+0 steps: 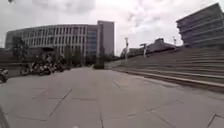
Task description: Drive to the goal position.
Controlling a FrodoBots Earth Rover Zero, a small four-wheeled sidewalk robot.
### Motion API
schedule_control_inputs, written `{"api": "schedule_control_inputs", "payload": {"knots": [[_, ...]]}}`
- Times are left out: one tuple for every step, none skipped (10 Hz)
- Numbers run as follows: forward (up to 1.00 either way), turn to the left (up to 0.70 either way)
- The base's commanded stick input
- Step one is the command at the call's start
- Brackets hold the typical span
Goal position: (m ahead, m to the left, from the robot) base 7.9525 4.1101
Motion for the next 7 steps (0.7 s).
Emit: {"api": "schedule_control_inputs", "payload": {"knots": [[0.70,0.14],[0.70,0.14],[0.70,0.14],[0.70,0.14],[0.70,0.13],[0.70,0.02],[0.70,0.00]]}}
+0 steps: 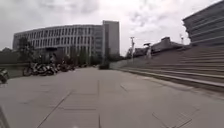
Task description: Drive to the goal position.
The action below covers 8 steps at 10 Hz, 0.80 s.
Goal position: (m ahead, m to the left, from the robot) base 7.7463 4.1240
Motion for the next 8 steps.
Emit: {"api": "schedule_control_inputs", "payload": {"knots": [[0.70,0.00],[0.70,0.00],[0.70,0.00],[0.70,0.07],[0.70,0.13],[0.70,0.14],[0.70,0.14],[0.70,0.14]]}}
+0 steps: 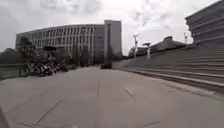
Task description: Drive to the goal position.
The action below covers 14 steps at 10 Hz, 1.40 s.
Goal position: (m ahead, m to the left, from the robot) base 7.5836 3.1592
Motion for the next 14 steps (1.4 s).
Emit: {"api": "schedule_control_inputs", "payload": {"knots": [[0.70,0.14],[0.70,0.14],[0.70,0.14],[0.70,0.14],[0.70,0.14],[0.70,0.14],[0.70,0.14],[0.70,0.14],[0.70,0.14],[0.70,0.14],[0.70,0.14],[0.70,0.14],[0.70,0.12],[0.70,0.07]]}}
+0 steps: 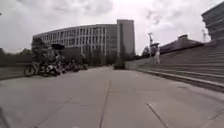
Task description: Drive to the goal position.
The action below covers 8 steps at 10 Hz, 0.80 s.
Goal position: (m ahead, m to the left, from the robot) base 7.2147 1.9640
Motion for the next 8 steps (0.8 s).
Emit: {"api": "schedule_control_inputs", "payload": {"knots": [[0.70,0.01],[0.70,0.00],[0.70,0.00],[0.70,0.00],[0.70,0.00],[0.70,0.00],[0.70,0.01],[0.70,0.10]]}}
